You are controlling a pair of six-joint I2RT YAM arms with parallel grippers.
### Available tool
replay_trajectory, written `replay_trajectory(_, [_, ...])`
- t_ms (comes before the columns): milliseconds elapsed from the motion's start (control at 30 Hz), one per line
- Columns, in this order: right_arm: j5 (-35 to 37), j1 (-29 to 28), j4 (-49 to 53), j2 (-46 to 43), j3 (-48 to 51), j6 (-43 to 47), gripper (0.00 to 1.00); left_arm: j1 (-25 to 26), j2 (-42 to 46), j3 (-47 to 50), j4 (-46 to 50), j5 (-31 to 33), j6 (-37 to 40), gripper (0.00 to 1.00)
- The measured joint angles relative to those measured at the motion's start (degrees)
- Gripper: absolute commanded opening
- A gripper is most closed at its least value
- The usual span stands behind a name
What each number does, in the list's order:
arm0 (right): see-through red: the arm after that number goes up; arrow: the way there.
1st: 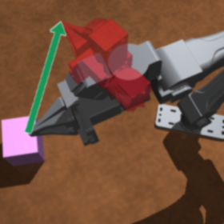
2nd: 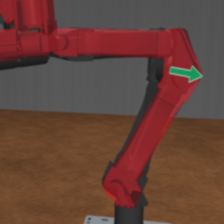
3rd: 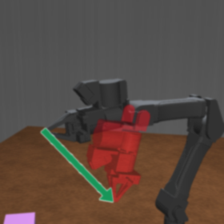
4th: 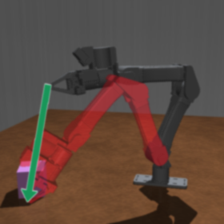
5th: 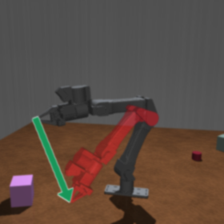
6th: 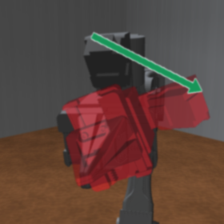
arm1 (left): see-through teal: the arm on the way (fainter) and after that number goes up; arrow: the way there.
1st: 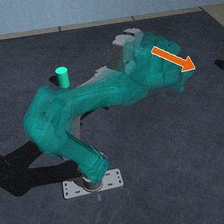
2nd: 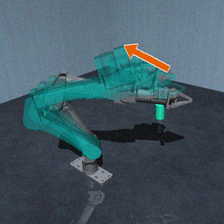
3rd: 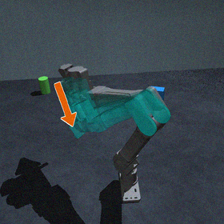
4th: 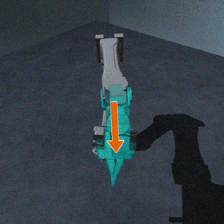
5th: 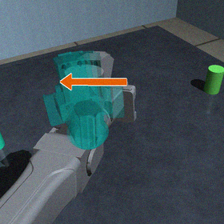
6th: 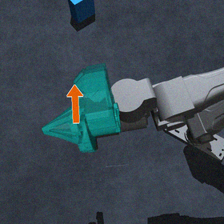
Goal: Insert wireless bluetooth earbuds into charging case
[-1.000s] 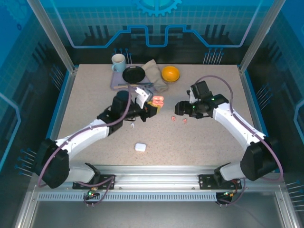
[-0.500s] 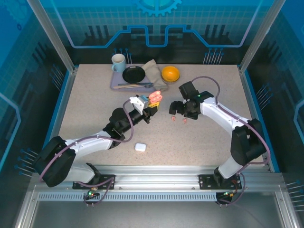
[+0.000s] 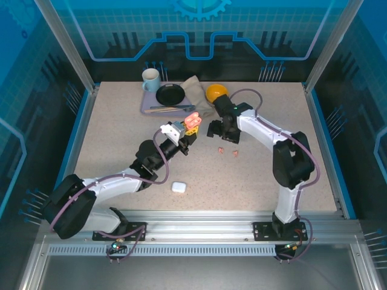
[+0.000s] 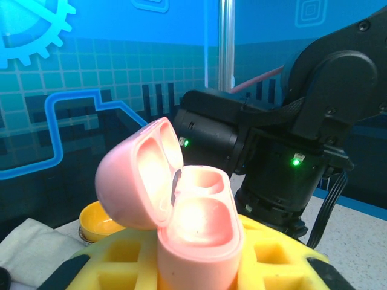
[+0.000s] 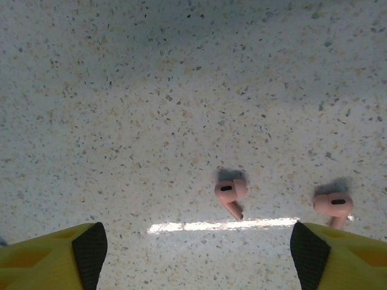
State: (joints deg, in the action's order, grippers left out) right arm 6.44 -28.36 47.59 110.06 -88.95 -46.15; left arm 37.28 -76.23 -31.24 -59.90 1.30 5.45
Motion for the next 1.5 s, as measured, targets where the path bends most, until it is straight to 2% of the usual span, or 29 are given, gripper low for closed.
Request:
replay_trajectory(167, [1.53, -0.92, 3.1, 4.68, -2.43, -1.46, 0.75, -0.66, -0.44, 0.0, -0.11, 0.48, -1.03, 0.0])
replay_trajectory(333, [1.68, -1.03, 3.37, 6.51, -2.43, -1.11, 0.61, -0.7, -0.48, 0.0, -0.07, 0.46, -1.05, 0.0])
replay_trajectory(433, [1.44, -1.01, 2.49, 6.97, -2.43, 0.55, 0.58, -0.7, -0.44, 0.0, 0.11, 0.44, -1.07, 0.0])
replay_trajectory(733, [0.15, -0.9, 0.35, 8.37, -1.79, 3.8, 0.58, -0.74, 0.46, 0.0, 1.29, 0.39, -1.75, 0.0])
replay_trajectory(1233, [-0.33, 0.09, -1.68, 8.48, 2.89, 4.22, 0.59, -0.74, 0.52, -0.11, 2.62, -0.52, -2.14, 0.0])
replay_trajectory(1500, [-1.07, 0.42, -2.71, 8.59, 3.04, 5.16, 0.55, -0.74, 0.52, -0.11, 2.62, -1.11, -2.36, 0.0])
